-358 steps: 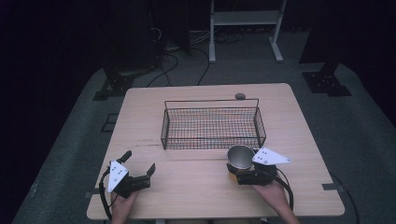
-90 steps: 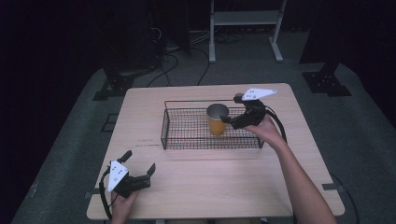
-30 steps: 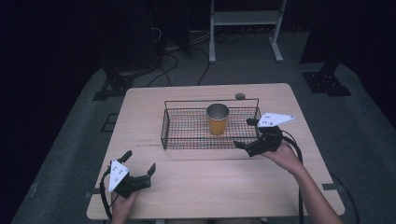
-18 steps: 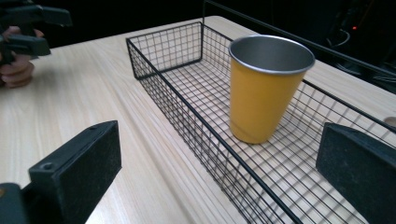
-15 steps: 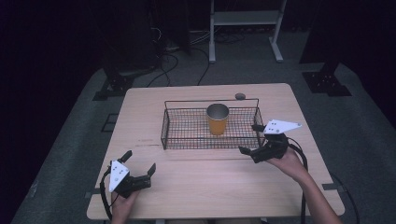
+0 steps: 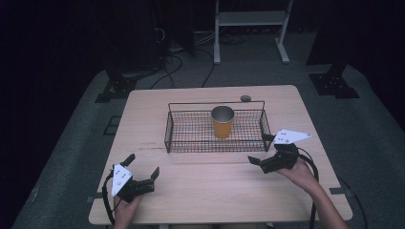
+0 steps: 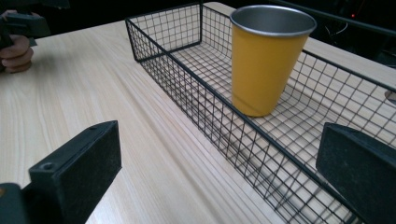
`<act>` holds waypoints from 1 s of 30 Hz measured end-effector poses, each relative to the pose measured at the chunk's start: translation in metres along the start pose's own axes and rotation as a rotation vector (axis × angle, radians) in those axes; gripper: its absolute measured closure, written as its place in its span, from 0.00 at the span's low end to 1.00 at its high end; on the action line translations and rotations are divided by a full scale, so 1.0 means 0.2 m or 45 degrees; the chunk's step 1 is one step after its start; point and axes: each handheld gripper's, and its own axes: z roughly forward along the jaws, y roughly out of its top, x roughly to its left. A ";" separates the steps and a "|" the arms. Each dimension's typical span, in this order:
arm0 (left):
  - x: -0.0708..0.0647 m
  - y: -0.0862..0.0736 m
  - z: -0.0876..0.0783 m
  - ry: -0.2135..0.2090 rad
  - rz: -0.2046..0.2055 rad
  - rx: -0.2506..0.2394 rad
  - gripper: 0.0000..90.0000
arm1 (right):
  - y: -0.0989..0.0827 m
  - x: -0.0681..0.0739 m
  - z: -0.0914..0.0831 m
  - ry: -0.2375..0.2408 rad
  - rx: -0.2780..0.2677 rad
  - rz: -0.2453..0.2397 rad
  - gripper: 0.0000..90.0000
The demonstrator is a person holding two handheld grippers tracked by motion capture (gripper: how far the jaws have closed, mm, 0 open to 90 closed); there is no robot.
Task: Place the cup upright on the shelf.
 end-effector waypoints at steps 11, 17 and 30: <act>0.00 0.00 0.00 0.001 0.000 -0.001 0.00 | -0.06 0.02 -0.03 -0.004 0.004 0.010 0.00; 0.00 0.00 0.00 0.000 -0.002 -0.002 0.00 | -0.10 0.04 -0.05 -0.012 -0.004 0.038 0.00; 0.00 0.00 0.00 -0.012 0.000 -0.009 0.00 | -0.20 0.04 -0.11 -0.036 -0.038 0.094 0.00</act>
